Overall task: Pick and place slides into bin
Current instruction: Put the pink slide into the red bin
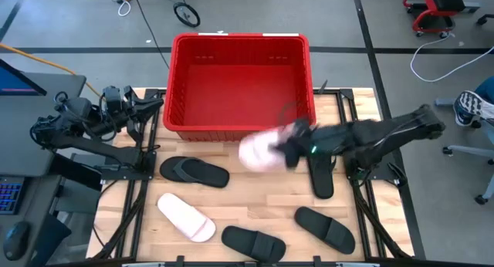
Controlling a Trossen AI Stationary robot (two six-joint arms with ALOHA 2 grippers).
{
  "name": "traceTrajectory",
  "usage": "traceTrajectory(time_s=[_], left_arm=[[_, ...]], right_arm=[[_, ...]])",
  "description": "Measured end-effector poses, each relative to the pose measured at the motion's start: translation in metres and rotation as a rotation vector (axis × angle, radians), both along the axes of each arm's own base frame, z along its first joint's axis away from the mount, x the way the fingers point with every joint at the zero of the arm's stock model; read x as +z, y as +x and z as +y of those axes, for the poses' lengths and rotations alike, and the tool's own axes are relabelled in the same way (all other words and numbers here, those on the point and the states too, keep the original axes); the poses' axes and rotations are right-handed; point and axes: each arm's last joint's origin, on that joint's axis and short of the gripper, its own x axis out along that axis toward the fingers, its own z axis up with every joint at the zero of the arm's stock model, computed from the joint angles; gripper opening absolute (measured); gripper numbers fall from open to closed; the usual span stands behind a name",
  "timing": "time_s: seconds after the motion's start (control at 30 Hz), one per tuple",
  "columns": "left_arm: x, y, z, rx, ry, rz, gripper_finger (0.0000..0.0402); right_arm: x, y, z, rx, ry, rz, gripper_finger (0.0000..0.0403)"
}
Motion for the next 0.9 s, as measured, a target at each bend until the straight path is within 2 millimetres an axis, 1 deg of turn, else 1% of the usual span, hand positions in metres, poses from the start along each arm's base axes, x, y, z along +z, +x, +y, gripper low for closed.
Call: traceTrajectory(time_s=[0.1, 0.17, 0.3, 0.4, 0.43, 0.5, 0.57, 0.63, 0.77, 0.9], left_arm=[[0.000, 0.000, 0.000, 0.000, 0.000, 0.000, 0.0017], [0.000, 0.000, 0.000, 0.000, 0.000, 0.000, 0.0020], [0.000, 0.000, 0.000, 0.000, 0.000, 0.000, 0.0024], [0.000, 0.001, 0.000, 0.001, 0.000, 0.002, 0.0021], [0.000, 0.002, 0.000, 0.001, 0.000, 0.003, 0.0019], [0.000, 0.003, 0.000, 0.001, 0.001, 0.009, 0.0015], [-0.001, 0.006, -0.001, 0.001, 0.003, 0.016, 0.0013], [-0.001, 0.007, -0.001, 0.001, 0.005, 0.025, 0.0012], [-0.003, 0.016, -0.003, 0.001, 0.009, 0.053, 0.0017], [-0.006, 0.026, -0.005, 0.001, 0.015, 0.088, 0.0023]], right_arm=[[0.019, -0.009, -0.028, -0.240, -0.114, -0.107, 0.0009], [0.025, -0.007, -0.049, -0.318, -0.154, -0.142, 0.0010], [0.031, 0.007, -0.096, -0.356, -0.218, -0.243, 0.0009], [0.026, 0.018, -0.134, -0.397, -0.211, -0.276, 0.0009], [0.020, 0.021, -0.146, -0.418, -0.205, -0.261, 0.0009], [0.003, 0.030, -0.172, -0.444, -0.184, -0.194, 0.0011], [-0.016, 0.038, -0.195, -0.436, -0.128, -0.140, 0.0011], [-0.036, 0.048, -0.215, -0.417, -0.073, -0.102, 0.0009], [-0.073, 0.065, -0.247, -0.383, -0.043, -0.034, 0.0008], [-0.105, 0.073, -0.268, -0.397, 0.000, 0.042, 0.0012]])
